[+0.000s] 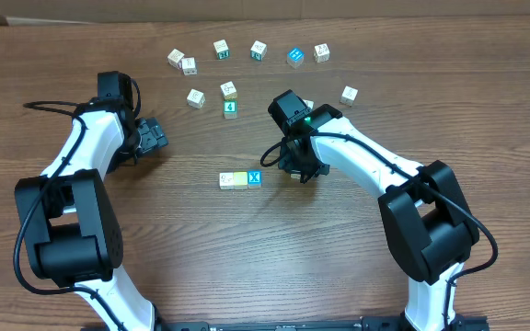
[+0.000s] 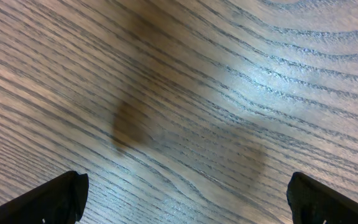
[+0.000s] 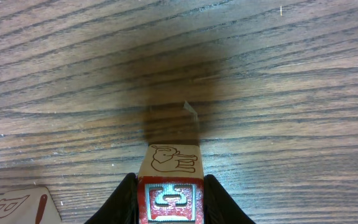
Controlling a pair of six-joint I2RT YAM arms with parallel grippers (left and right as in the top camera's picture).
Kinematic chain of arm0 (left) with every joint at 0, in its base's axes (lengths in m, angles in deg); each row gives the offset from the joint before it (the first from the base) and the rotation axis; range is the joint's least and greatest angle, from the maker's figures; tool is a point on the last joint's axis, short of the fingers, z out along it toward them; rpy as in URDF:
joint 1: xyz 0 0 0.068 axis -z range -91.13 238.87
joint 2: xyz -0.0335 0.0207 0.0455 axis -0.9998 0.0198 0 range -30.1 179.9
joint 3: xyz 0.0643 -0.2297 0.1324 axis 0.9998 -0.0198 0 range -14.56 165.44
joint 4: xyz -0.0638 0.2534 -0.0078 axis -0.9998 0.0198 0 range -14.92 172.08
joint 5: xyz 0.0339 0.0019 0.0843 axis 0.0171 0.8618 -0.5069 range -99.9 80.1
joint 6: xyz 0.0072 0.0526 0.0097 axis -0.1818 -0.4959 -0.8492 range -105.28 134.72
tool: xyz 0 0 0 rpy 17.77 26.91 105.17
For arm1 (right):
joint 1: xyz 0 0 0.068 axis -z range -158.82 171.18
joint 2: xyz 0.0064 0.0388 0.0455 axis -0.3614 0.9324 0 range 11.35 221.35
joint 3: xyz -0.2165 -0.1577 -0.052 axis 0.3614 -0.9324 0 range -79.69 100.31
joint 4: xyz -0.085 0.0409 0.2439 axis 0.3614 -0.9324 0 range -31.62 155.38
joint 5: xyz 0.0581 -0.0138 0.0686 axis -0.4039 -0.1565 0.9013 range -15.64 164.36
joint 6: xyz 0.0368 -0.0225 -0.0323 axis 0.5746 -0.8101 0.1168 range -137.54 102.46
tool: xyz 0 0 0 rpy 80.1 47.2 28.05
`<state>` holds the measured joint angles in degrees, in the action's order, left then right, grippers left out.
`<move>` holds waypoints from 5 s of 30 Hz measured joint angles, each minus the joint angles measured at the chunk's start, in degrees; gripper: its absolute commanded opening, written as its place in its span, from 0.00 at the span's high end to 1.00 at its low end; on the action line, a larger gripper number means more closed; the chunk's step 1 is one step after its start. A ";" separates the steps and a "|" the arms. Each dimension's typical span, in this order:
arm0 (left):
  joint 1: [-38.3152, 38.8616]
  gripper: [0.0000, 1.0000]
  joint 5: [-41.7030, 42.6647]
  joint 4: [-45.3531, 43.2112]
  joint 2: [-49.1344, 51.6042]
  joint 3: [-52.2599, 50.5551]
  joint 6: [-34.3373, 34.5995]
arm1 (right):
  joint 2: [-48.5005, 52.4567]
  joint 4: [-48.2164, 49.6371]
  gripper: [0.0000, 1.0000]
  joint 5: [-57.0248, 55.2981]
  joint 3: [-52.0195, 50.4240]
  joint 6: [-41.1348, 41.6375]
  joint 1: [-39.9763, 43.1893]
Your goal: Form a horizontal line
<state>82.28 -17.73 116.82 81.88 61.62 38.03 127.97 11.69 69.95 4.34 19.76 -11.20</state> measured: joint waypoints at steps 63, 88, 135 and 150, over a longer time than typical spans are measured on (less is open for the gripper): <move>0.00 0.00 0.00 0.00 0.00 0.00 0.00 | 0.00 0.13 0.76 1.64 0.00 -1.55 0.00; 0.00 0.01 0.00 0.00 0.00 0.00 0.00 | 0.00 0.11 0.80 1.66 0.00 -1.68 0.00; 0.00 0.00 0.00 0.00 0.00 0.00 0.00 | -0.09 0.85 0.79 6.58 0.00 -2.84 -2.25; 0.00 0.01 0.00 0.00 0.00 0.00 0.00 | -0.09 2.19 0.65 7.21 0.00 -2.99 -2.27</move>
<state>82.28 -17.73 116.82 81.88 61.62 38.03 127.88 13.88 77.17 4.34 16.76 -13.47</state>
